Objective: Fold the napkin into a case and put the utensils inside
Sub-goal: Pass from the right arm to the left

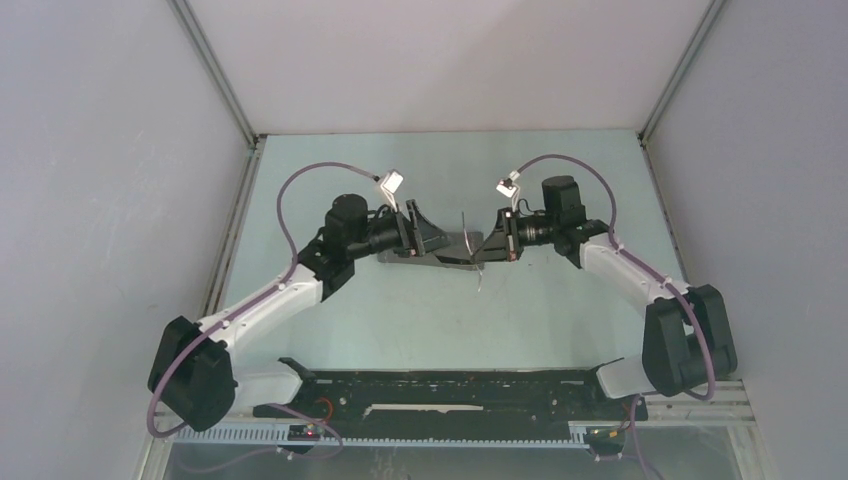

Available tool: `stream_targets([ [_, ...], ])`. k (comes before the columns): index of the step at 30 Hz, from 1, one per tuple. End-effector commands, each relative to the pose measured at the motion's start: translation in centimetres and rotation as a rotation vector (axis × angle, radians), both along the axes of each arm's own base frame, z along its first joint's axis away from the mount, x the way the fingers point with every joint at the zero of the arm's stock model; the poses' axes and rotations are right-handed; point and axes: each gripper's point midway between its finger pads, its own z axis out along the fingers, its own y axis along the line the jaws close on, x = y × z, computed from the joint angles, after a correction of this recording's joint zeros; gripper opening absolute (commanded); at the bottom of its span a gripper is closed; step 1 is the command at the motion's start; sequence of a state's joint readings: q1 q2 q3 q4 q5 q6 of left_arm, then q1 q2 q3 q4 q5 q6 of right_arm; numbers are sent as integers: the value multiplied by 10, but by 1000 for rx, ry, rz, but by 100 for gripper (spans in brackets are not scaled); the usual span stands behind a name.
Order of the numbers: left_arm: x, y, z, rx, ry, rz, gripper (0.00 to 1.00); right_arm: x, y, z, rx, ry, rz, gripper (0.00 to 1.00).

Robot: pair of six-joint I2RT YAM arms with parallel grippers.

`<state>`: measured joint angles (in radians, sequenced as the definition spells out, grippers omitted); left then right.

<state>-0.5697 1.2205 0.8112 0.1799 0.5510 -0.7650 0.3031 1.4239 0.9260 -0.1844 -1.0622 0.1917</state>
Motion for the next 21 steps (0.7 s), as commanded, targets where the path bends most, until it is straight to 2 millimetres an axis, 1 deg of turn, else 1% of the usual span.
stream_targets([
  [1,16,-5,8,-51,40,150,76,-15,26,52,170,-69,100,0],
  [4,23,-4,-1,-13,84,182,75,-25,38,55,194,-63,138,0],
  [8,28,-7,-1,-3,101,192,72,-34,48,57,202,-58,160,0],
  [11,30,-6,-9,13,127,205,67,-39,53,56,193,-57,168,0],
  [12,30,-5,-11,18,135,210,63,-41,54,53,183,-52,169,0],
  [14,34,-2,-17,39,157,234,46,-45,57,47,154,-55,161,0],
  [15,35,0,-19,47,168,240,38,-46,58,43,137,-52,153,3],
  [16,35,1,-21,47,178,244,27,-45,58,38,110,-49,130,8],
  [18,36,1,-20,36,195,251,6,-47,59,32,79,-45,115,11],
  [19,36,1,-18,30,199,252,1,-46,61,29,68,-38,103,12],
  [20,36,0,-16,23,204,251,0,-44,61,29,60,-37,85,19],
  [21,36,1,-14,19,208,256,0,-40,60,27,30,-39,48,36],
])
